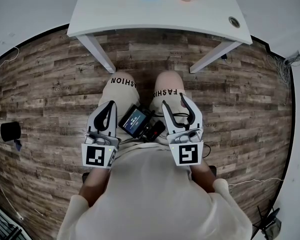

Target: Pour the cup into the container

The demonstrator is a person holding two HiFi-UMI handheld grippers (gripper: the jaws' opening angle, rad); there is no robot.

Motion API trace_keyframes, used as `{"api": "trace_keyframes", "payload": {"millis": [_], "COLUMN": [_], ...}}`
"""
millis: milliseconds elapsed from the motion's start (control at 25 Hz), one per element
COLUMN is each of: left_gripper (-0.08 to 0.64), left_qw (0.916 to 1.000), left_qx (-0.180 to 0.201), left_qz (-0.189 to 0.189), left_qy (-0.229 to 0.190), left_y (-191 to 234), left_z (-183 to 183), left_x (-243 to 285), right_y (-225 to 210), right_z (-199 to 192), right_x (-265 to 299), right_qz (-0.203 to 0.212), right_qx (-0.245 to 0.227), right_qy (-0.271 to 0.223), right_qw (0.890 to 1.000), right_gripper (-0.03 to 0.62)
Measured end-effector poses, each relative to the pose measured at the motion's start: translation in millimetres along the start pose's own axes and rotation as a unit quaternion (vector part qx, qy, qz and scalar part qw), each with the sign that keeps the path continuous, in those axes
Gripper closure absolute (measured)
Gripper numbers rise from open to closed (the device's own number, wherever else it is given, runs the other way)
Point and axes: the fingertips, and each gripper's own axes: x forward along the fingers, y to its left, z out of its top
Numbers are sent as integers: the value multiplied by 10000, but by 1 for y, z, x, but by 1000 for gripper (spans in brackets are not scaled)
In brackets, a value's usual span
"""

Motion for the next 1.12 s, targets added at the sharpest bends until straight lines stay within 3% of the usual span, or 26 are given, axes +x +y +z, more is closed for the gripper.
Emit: {"api": "trace_keyframes", "payload": {"millis": [1120], "left_gripper": [551], "left_qw": [10000], "left_qx": [-32], "left_qz": [-21], "left_qy": [-9], "left_y": [-2], "left_z": [-3], "left_x": [2], "right_y": [3], "right_z": [-8], "right_x": [0], "right_qz": [47], "right_qx": [-18], "right_qy": [148], "right_qw": [9999], "right_gripper": [388]}}
